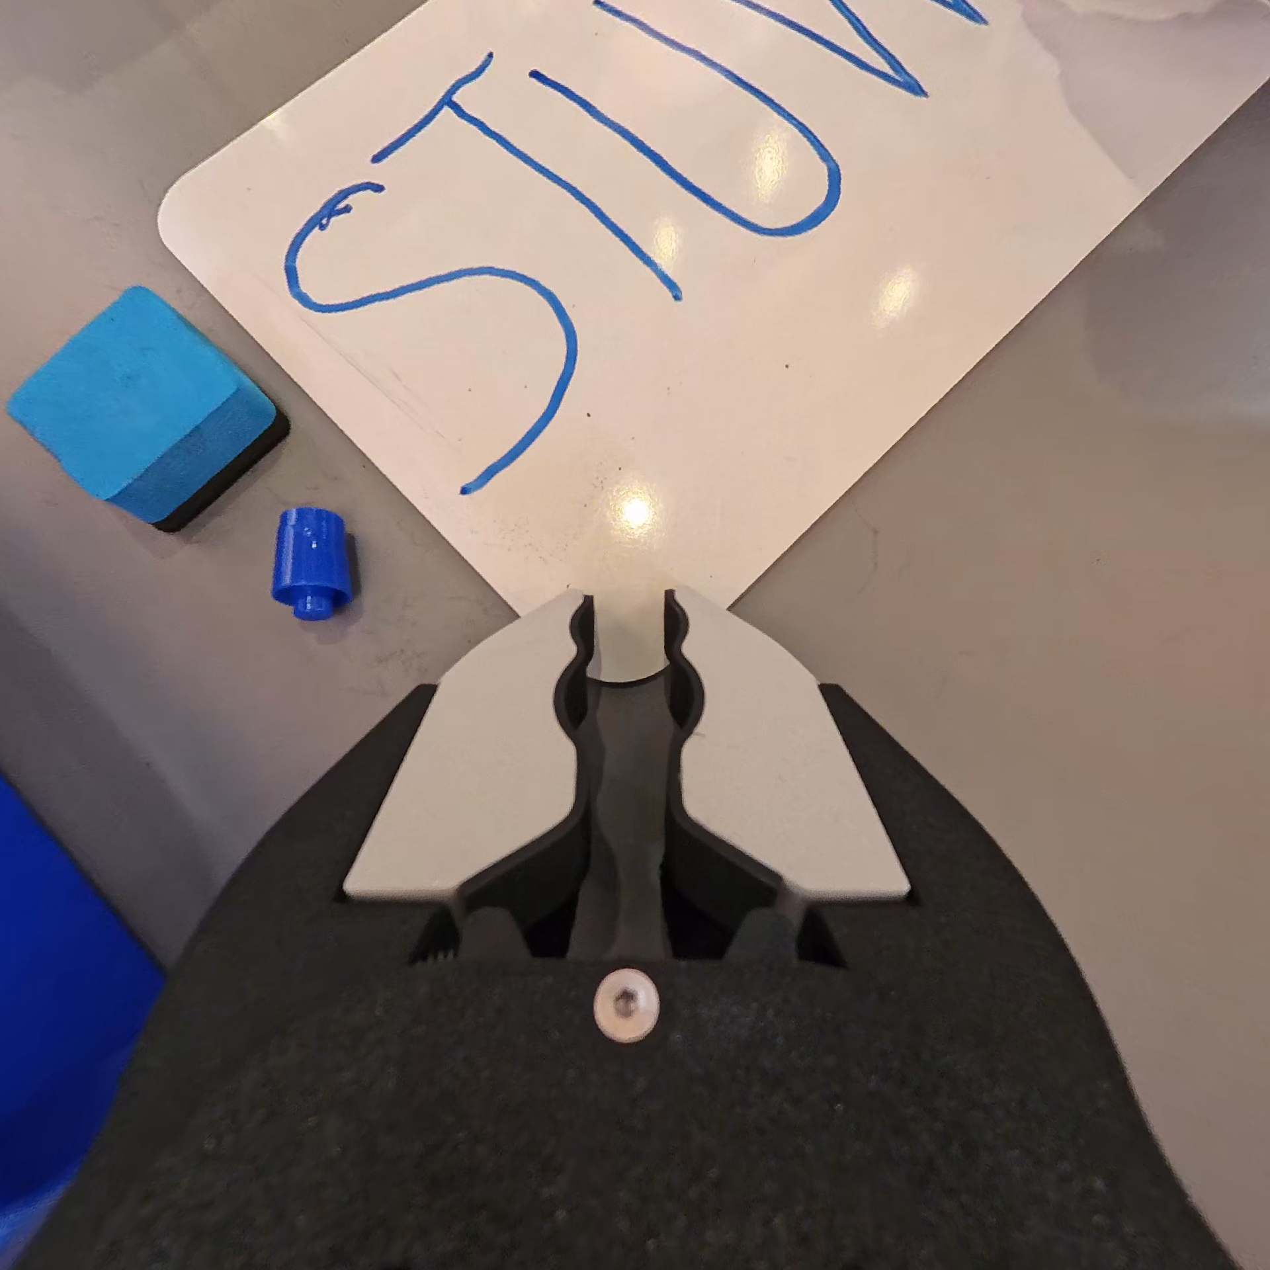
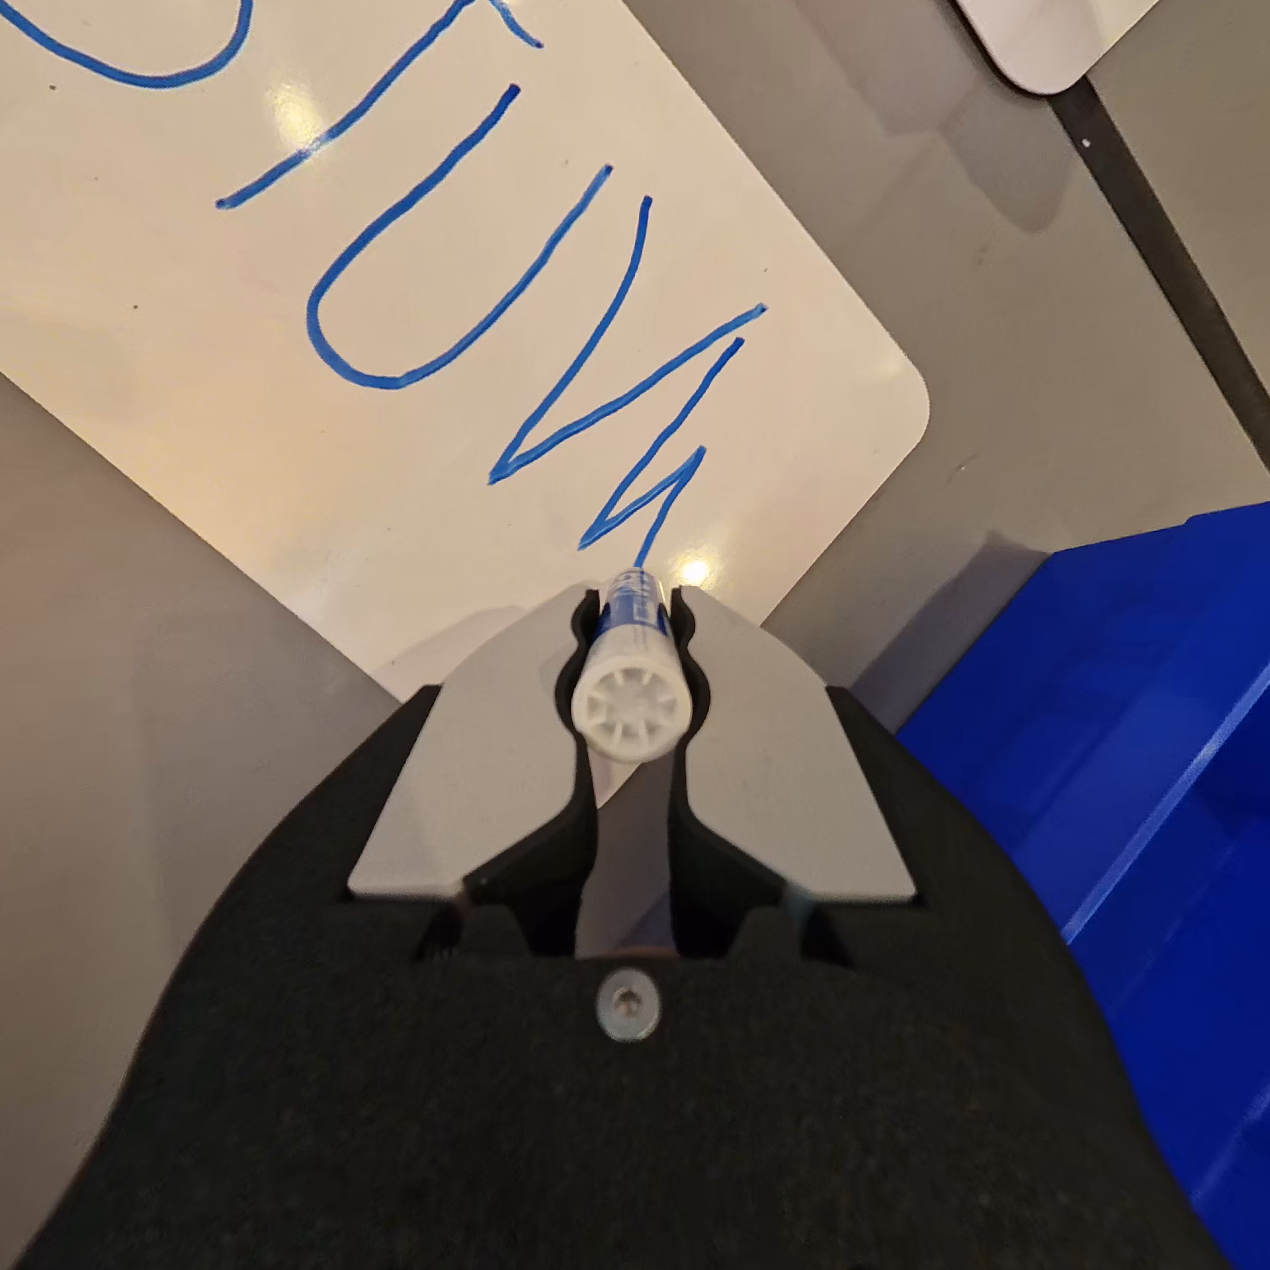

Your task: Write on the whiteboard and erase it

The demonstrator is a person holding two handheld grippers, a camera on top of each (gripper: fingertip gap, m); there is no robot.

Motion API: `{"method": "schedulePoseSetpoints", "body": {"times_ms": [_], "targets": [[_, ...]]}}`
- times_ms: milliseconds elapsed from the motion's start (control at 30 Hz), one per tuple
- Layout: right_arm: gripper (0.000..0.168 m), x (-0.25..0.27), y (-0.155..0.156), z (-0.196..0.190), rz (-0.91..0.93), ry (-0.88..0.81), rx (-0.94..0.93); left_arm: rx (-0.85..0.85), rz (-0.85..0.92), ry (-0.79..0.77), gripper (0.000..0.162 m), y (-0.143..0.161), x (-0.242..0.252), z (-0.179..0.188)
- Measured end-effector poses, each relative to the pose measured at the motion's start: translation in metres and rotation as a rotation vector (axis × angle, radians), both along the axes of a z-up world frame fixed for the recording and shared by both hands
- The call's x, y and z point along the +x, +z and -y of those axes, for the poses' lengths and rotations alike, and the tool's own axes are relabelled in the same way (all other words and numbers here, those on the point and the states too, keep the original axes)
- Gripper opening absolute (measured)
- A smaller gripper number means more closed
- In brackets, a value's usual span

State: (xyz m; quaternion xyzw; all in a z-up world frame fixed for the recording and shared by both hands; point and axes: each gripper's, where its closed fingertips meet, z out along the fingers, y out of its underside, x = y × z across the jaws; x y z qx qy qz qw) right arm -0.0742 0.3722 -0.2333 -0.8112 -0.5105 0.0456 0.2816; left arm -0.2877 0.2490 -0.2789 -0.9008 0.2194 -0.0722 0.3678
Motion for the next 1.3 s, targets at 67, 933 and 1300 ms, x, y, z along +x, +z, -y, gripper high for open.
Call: {"method": "schedulePoseSetpoints", "body": {"times_ms": [67,933,1300], "targets": [[0.02,-0.001,0.0,-0.005,-0.001,-0.007,0.003,0.0,0.002,-0.001,0.019,0.0,0.0,0.0],[0.02,-0.025,0.001,-0.097,-0.003,-0.017,-0.033,0.001,0.014,-0.01,0.019,0.0,0.002,-0.002],[0.02,-0.013,0.073,-0.048,-0.143,-0.036,0.068,0.005,0.01,-0.007,0.019,0.0,0.002,-0.002]]}}
